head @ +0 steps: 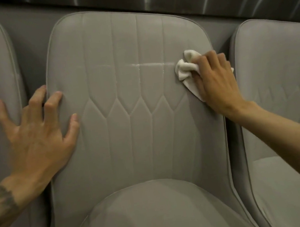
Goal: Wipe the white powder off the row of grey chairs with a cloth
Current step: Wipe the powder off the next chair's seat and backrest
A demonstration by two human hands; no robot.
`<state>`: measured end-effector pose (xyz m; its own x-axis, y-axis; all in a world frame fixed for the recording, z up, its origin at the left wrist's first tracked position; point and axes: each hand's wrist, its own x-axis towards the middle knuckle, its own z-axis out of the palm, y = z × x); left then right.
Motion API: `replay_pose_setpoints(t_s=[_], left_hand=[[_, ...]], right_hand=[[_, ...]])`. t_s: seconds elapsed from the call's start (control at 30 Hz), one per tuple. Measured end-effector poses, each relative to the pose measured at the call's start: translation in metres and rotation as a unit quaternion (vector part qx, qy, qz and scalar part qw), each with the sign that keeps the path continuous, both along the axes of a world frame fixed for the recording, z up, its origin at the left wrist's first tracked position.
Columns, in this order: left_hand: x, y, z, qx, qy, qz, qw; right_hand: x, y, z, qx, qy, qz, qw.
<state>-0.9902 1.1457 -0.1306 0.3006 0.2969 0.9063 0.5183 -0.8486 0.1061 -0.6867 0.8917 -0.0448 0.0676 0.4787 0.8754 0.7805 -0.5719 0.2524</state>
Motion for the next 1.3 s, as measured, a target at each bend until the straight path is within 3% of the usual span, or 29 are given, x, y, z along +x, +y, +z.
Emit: replay_pose_setpoints(t_s=[0.1,0.2,0.27,0.3,0.4,0.5,0.57,0.63,0.7,0.73,0.87,0.93,1.0,1.07,1.17,1.3], left_hand=[[0.001,0.0,-0.001,-0.007,0.003,0.002,1.0],[0.0,0.0,0.001,-0.02,0.003,-0.008,1.0],[-0.001,-0.002,0.001,-0.02,0.004,-0.009,1.0],[-0.001,-0.003,0.0,-0.019,0.004,-0.009,1.0],[-0.002,-0.005,0.001,-0.025,0.003,-0.015,1.0],[-0.002,-0.006,0.002,-0.027,0.005,-0.018,0.999],[-0.004,-0.007,0.002,-0.023,0.005,-0.012,1.0],[-0.004,-0.007,0.002,-0.021,0.008,-0.008,1.0],[-0.004,-0.008,0.003,-0.024,0.011,-0.005,1.0],[-0.005,-0.008,0.002,-0.024,0.012,-0.003,1.0],[-0.004,-0.008,0.003,-0.024,0.012,-0.008,1.0],[-0.004,-0.009,0.002,-0.026,0.011,-0.008,1.0],[-0.005,-0.01,0.003,-0.03,0.009,-0.008,0.999],[-0.004,-0.01,0.003,-0.028,0.012,-0.004,1.0],[-0.004,-0.009,0.003,-0.022,0.013,-0.003,1.0],[-0.002,-0.006,0.002,-0.021,0.007,-0.01,1.0]], right_hand=[[-0.016,-0.01,-0.043,0.016,0.018,0.007,1.0],[-0.029,-0.035,-0.095,-0.129,-0.014,0.048,0.99],[-0.029,-0.044,-0.09,-0.224,-0.04,0.075,0.971],[-0.026,-0.042,-0.079,-0.228,-0.048,0.076,0.969],[-0.017,-0.021,-0.042,-0.118,-0.025,0.029,0.992],[-0.023,-0.014,-0.059,-0.057,0.012,0.009,0.998],[-0.031,-0.027,-0.103,-0.125,-0.001,0.042,0.991],[-0.04,-0.049,-0.148,-0.264,-0.032,0.085,0.96],[-0.044,-0.059,-0.161,-0.378,-0.052,0.097,0.919],[-0.043,-0.056,-0.153,-0.39,-0.055,0.101,0.914],[-0.035,-0.034,-0.109,-0.267,-0.036,0.061,0.961],[-0.039,-0.033,-0.124,-0.231,-0.018,0.038,0.972],[-0.049,-0.041,-0.162,-0.279,-0.019,0.061,0.958],[-0.055,-0.052,-0.191,-0.38,-0.049,0.087,0.92],[-0.045,-0.044,-0.17,-0.416,-0.08,0.108,0.899],[-0.025,-0.017,-0.077,-0.25,-0.09,0.08,0.961]])
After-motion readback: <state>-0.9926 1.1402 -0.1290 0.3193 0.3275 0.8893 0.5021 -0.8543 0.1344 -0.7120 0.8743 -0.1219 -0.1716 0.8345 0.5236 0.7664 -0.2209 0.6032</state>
